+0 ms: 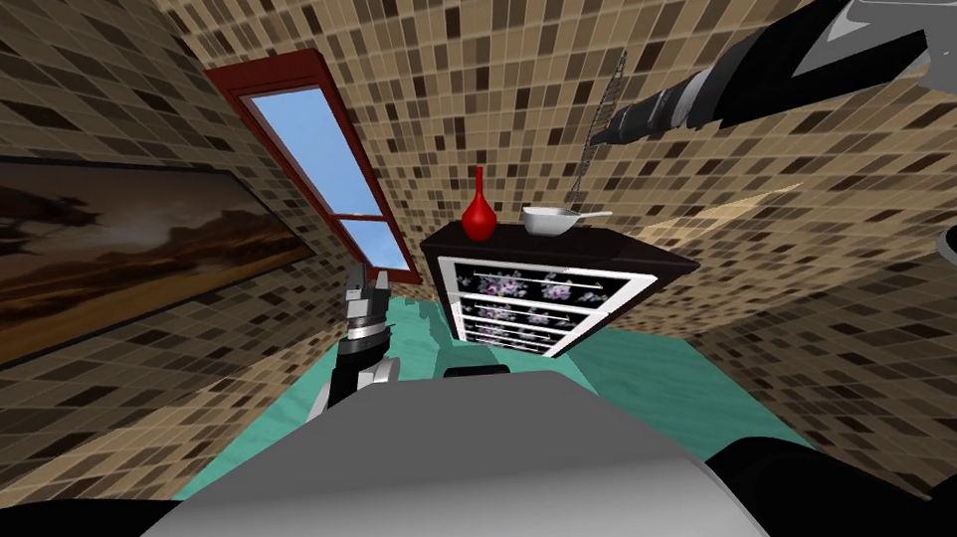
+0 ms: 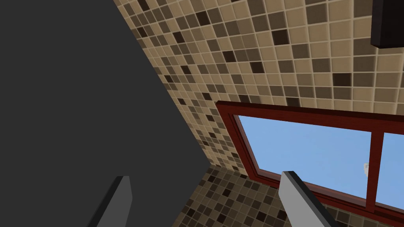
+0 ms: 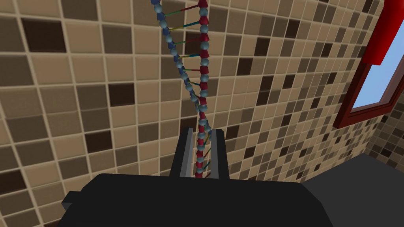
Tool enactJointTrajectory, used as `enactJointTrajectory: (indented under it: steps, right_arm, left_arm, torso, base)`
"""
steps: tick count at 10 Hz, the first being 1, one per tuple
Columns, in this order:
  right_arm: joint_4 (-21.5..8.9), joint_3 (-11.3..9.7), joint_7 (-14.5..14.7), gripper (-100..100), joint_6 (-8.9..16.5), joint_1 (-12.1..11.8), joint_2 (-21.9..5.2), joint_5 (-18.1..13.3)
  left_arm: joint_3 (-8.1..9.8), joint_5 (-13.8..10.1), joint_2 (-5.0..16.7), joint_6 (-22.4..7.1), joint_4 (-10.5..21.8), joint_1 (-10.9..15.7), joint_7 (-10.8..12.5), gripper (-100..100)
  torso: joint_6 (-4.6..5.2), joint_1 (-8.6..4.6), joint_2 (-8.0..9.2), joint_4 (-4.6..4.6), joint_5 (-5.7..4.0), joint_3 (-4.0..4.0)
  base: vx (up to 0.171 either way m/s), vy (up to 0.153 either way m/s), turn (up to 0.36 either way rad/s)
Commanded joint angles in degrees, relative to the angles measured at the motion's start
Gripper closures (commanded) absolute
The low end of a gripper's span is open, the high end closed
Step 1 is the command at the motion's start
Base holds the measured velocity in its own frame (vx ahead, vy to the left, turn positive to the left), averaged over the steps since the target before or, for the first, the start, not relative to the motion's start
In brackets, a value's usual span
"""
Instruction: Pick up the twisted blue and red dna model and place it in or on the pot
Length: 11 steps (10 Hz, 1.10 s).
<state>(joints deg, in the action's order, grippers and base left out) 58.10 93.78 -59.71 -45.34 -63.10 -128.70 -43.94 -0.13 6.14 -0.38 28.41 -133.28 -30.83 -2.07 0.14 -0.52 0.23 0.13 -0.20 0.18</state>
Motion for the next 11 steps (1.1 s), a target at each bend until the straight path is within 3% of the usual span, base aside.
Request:
enactJointTrajectory:
  steps: [1,6,11]
  right_arm:
    - [-2.56,0.3,-2.86,100,-0.74,0.85,-1.8,-2.75]
    - [-9.39,0.24,-9.79,100,-3.02,2.52,-7.22,-10.16]
    - [-14.36,-1.38,-14.84,100,-5.14,3.13,-11.9,-16.11]
  left_arm:
    - [0.0,0.0,0.0,0.0,0.0,0.0,0.0,0]
    - [0.0,0.0,0.0,0.0,0.0,-0.01,0.0,0]
    - [0.01,0.0,0.0,0.0,0.0,-0.01,0.0,0]
  torso:
    - [0.0,0.0,0.0,0.0,0.0,0.0]
    - [0.03,-0.12,-0.27,-0.12,-0.08,-0.19]
    - [0.09,-0.26,-0.53,-0.24,-0.17,-0.37]
  base:
    - [-0.038,-0.118,0.137]
    - [-0.015,-0.131,0.134]
    - [0.007,-0.142,0.124]
